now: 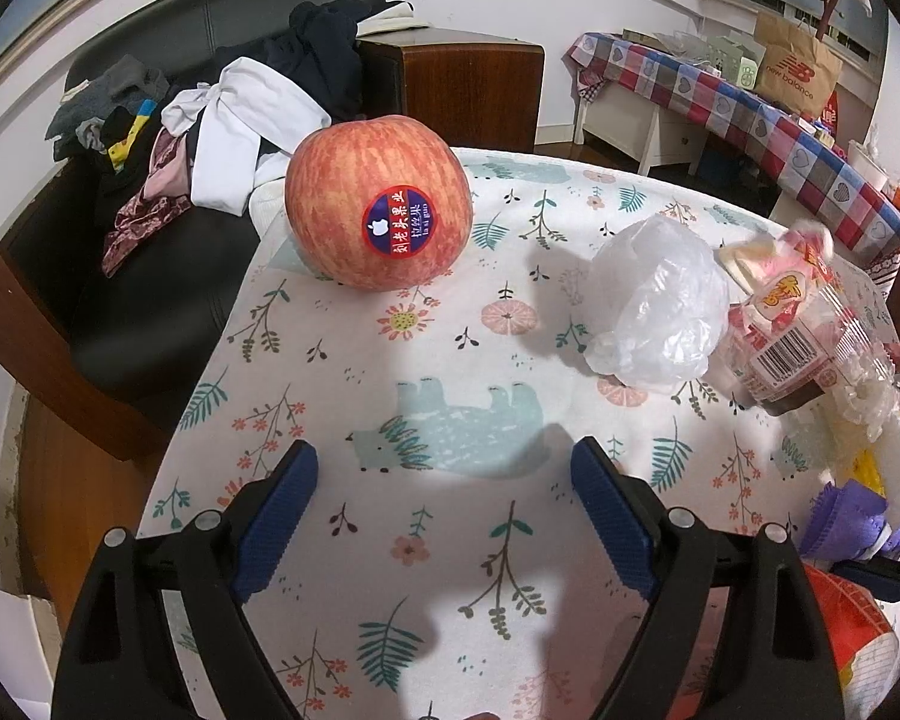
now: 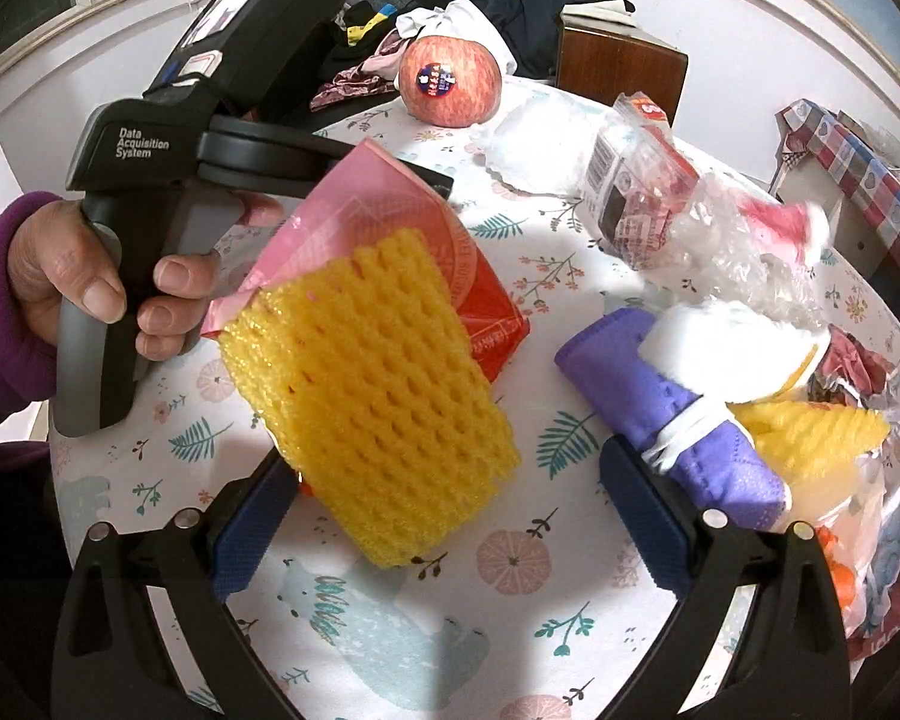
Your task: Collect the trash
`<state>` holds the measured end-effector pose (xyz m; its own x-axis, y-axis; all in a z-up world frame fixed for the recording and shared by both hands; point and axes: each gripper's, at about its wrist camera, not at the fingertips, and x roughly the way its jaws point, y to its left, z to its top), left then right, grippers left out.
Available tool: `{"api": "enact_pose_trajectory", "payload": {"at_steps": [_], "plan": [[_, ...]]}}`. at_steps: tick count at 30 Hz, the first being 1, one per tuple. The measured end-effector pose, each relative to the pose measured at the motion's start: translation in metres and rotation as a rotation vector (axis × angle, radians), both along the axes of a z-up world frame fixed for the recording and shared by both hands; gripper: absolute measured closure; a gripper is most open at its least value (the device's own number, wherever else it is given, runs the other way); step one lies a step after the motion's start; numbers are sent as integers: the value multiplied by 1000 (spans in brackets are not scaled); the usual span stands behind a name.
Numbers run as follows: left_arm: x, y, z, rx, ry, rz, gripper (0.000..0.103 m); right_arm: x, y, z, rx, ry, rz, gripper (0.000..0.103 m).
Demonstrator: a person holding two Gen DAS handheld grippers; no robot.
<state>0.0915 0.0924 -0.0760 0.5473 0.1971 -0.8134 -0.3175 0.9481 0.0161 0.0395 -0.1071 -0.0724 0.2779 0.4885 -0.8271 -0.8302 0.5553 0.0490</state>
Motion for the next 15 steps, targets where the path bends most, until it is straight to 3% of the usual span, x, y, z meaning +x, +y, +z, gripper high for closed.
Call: {"api": "enact_pose_trajectory", "payload": {"at_steps": [15], "plan": [[0, -2, 0, 0, 1, -1, 18, 0, 1, 0, 1, 0, 0, 3]]}}
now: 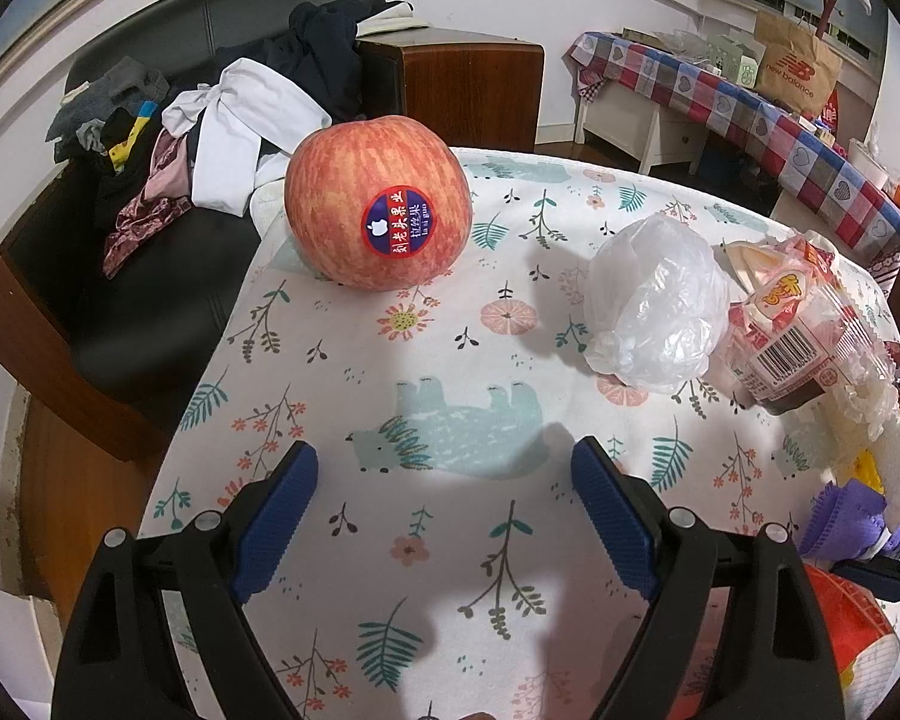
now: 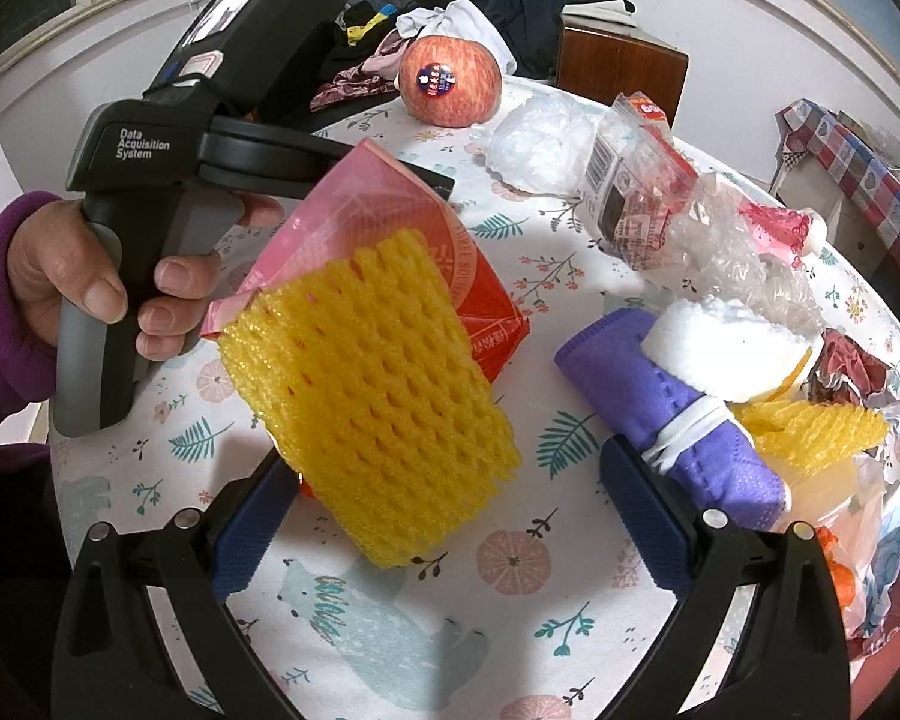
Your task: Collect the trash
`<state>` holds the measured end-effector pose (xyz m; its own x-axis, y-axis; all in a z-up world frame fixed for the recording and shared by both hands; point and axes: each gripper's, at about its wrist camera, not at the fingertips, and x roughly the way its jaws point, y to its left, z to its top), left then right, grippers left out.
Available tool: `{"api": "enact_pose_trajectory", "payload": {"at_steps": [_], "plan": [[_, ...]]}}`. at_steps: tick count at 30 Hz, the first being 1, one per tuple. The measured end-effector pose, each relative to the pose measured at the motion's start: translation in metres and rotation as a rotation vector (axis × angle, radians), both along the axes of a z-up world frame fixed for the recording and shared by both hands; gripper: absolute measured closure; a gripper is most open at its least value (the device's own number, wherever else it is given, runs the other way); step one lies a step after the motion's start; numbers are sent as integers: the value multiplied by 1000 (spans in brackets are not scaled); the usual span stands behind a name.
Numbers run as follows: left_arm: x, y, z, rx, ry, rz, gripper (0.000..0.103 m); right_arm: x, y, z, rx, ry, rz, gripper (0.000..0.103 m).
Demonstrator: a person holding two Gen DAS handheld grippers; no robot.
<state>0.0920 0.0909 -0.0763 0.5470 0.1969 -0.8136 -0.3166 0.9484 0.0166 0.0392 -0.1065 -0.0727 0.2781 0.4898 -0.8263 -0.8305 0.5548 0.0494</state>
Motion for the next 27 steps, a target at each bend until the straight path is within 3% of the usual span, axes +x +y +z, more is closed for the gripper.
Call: {"api": "enact_pose_trajectory", "payload": {"at_steps": [27], "plan": [[0, 0, 0, -1, 0, -1, 18, -1, 1, 0, 1, 0, 0, 3]]}}
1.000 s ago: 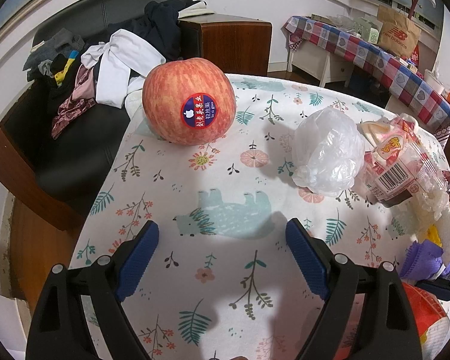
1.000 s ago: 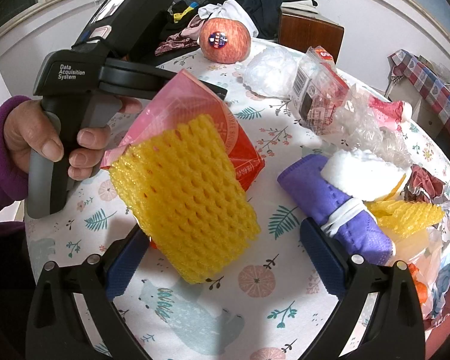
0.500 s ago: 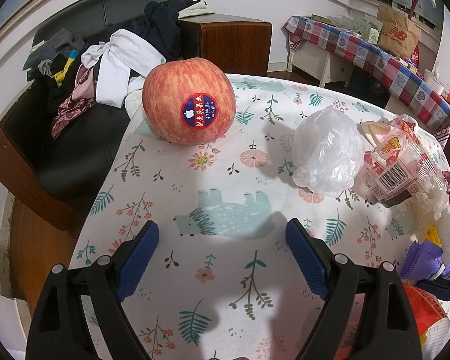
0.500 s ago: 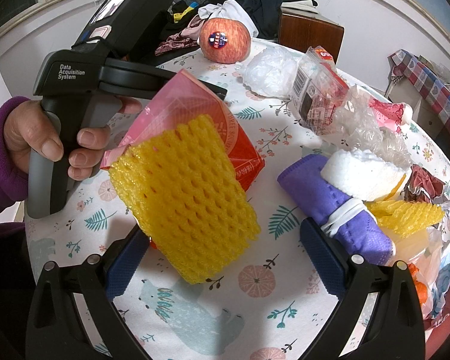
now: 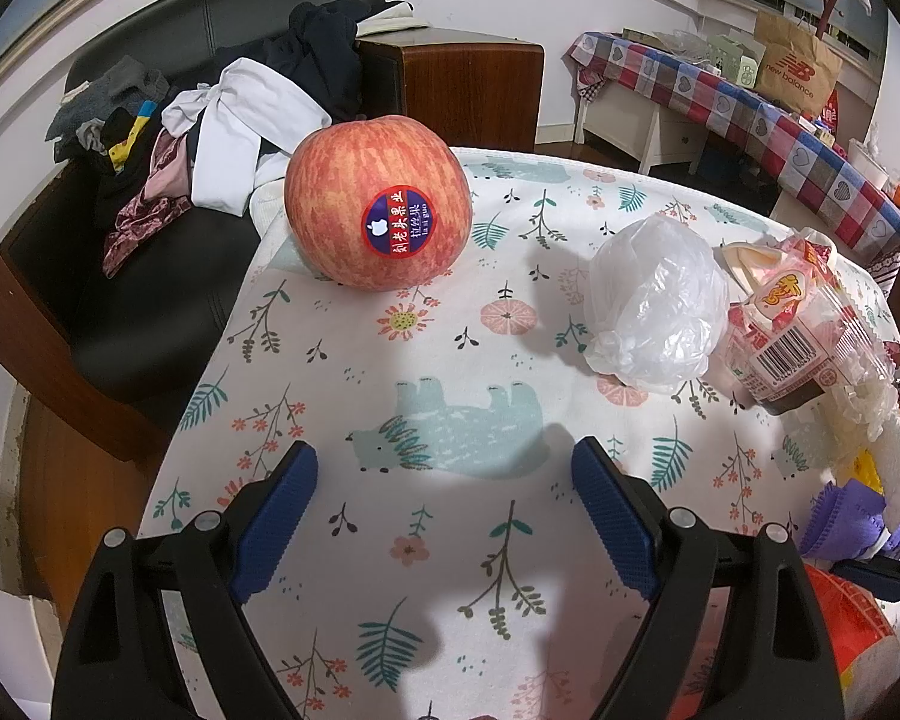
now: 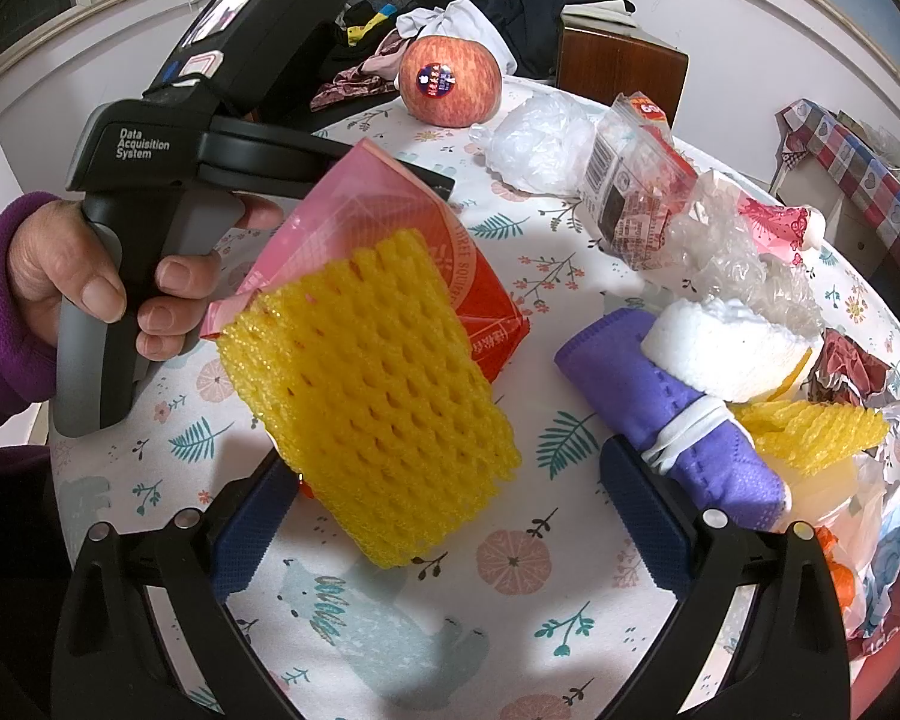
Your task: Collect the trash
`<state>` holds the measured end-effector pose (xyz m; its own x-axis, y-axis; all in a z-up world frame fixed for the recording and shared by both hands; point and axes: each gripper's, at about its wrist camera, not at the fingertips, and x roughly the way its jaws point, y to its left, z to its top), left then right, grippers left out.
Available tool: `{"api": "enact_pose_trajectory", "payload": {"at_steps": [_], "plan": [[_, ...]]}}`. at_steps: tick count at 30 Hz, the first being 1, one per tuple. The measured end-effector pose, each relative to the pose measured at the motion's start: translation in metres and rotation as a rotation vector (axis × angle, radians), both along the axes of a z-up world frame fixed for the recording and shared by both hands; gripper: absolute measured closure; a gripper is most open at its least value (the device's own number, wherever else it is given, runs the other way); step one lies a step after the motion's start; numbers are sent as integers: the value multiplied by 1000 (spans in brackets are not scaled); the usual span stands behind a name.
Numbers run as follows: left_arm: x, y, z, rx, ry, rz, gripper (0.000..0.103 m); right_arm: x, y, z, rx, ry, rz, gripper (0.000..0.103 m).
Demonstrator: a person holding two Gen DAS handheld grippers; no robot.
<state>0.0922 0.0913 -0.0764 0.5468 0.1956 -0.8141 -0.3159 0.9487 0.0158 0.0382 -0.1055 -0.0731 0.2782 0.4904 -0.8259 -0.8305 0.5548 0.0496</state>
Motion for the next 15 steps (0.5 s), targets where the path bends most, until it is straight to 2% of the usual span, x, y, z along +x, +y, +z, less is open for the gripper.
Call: {"api": "enact_pose_trajectory", "payload": {"at_steps": [2, 5, 11, 15], "plan": [[0, 1, 0, -1, 0, 0, 18, 1, 0, 0, 0, 0, 2, 3], [1, -3, -2, -9, 6, -18, 10, 2, -1, 1, -2, -1, 4, 3], [2, -5, -2, -9, 8, -22, 9, -1, -8, 6, 13, 23, 26, 4], [2, -5, -2, -8, 9, -22, 9, -13, -15, 20, 66, 36, 56, 4]]}}
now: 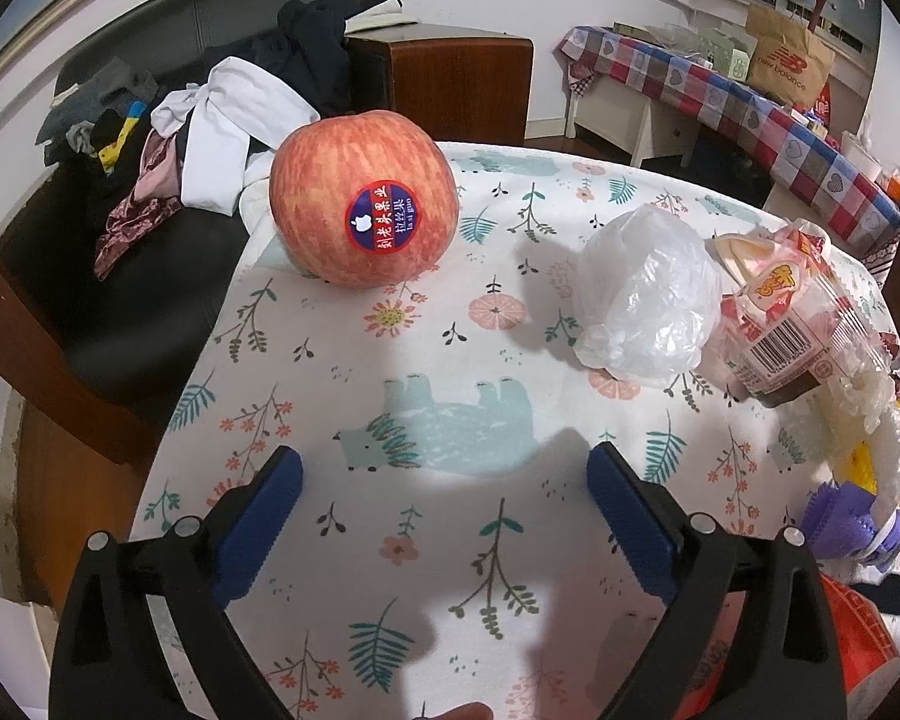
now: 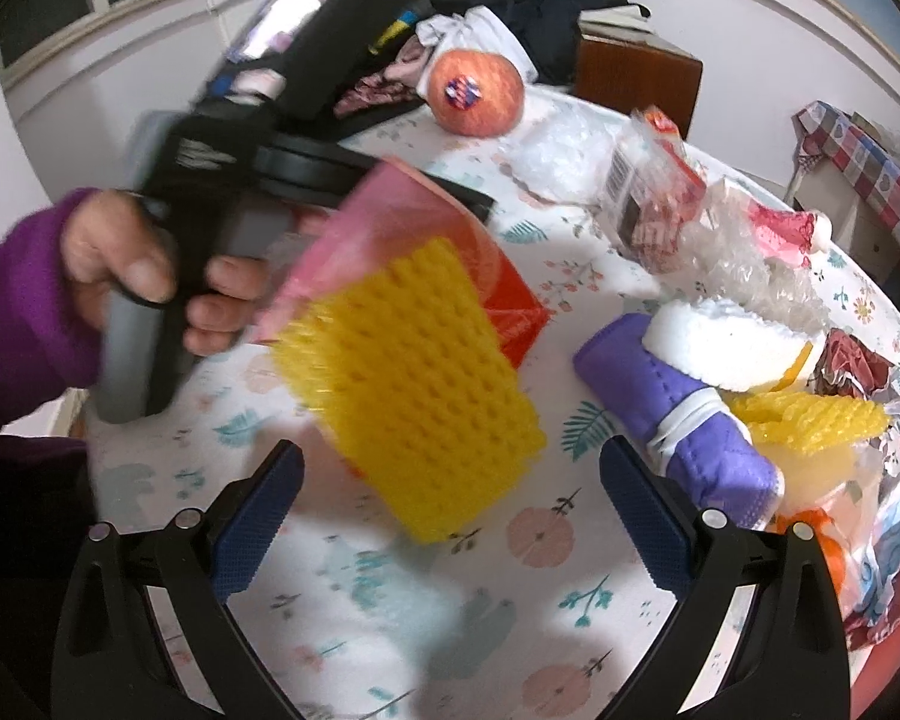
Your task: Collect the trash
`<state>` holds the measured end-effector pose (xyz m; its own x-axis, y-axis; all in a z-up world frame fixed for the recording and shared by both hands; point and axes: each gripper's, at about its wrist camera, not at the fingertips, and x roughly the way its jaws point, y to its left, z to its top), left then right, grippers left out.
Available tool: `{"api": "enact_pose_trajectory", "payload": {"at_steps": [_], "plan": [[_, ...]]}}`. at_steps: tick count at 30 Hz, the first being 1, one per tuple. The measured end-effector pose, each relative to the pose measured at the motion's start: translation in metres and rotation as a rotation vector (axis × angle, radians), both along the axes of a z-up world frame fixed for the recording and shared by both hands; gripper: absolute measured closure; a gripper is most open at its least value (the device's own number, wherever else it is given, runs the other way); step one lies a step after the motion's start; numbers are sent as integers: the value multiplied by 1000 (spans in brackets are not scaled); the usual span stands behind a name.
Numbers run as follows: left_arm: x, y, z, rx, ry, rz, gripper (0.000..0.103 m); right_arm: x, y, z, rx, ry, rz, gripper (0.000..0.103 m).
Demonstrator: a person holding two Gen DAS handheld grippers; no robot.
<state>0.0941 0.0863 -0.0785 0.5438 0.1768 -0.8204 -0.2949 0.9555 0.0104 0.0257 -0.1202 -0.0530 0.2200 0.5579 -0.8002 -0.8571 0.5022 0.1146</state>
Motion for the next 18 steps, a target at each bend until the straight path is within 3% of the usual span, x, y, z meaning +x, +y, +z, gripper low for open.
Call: {"api": "enact_pose_trajectory", "payload": {"at_steps": [5, 10, 18], "plan": [[-1, 0, 1, -2, -5, -2, 12, -11, -15, 26, 86, -42, -46, 4], [-11, -2, 7, -55, -36, -6, 20, -14, -37, 56, 174, -107, -177, 4], [-31, -20, 39, -30, -118, -22, 21, -11, -76, 71, 216, -276, -560, 4]]}}
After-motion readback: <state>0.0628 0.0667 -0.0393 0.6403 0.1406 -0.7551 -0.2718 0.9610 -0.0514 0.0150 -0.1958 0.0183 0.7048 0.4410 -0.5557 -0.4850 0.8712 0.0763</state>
